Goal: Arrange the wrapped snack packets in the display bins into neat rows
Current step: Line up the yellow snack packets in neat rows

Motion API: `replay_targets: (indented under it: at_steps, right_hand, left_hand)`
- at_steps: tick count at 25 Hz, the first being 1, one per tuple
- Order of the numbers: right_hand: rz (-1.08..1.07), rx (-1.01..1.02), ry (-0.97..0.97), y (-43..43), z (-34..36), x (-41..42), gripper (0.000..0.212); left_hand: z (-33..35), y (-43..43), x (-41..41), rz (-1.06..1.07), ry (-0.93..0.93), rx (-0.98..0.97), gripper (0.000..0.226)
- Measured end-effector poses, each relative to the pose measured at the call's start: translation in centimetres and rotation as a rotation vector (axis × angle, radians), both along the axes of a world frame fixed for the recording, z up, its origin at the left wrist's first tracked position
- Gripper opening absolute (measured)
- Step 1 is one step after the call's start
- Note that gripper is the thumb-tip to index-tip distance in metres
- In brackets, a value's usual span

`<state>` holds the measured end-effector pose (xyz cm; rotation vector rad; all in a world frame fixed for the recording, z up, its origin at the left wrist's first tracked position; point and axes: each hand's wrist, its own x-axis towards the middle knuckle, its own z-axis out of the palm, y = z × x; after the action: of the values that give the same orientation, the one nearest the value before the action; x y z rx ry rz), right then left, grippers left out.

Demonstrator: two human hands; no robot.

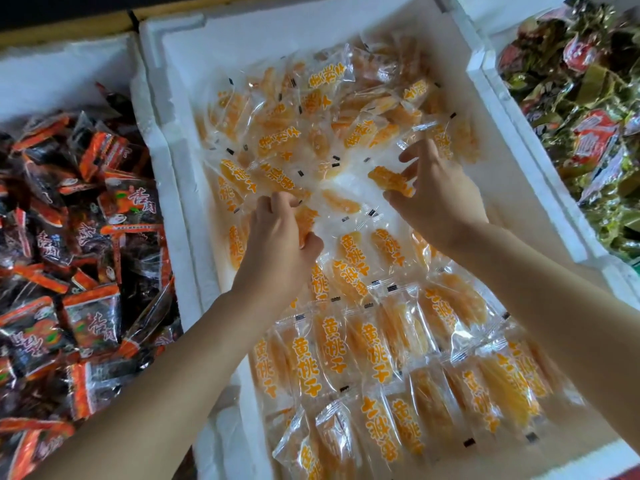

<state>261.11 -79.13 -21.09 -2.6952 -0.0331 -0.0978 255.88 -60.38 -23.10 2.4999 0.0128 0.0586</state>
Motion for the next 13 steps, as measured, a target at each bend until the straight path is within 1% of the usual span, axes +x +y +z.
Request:
replay_targets:
  at_steps: [1,3,5,7,10,13]
  right_hand:
    - [0.023,0.024,0.012,0.1,0.3,-1.1,0.041]
    - [0.081,0.042,0.069,0.8,0.1,-3.0,0.038]
    - [0.141,0.018,0.144,1.5,-0.7,-4.1,0.034]
    - [0.182,-0.037,0.199,2.0,-1.4,-4.5,0.037]
    - [0.209,-0.087,0.218,2.3,-1.4,-4.6,0.044]
    - [0.271,-0.124,0.220,2.7,-1.5,-5.1,0.042]
  left_hand:
    - [0.1,0.0,-0.4,0.009,-0.009,-0.015,0.047]
    - [0.2,-0.2,-1.2,0.034,0.051,-0.087,0.053]
    - [0.4,-0.8,-1.8,0.074,0.131,-0.195,0.046]
    - [0.8,-1.4,-2.1,0.104,0.150,-0.283,0.035]
    - [1.1,-1.4,-2.3,0.146,0.224,-0.429,0.036]
    - [1.2,-0.7,-2.9,0.175,0.301,-0.522,0.035]
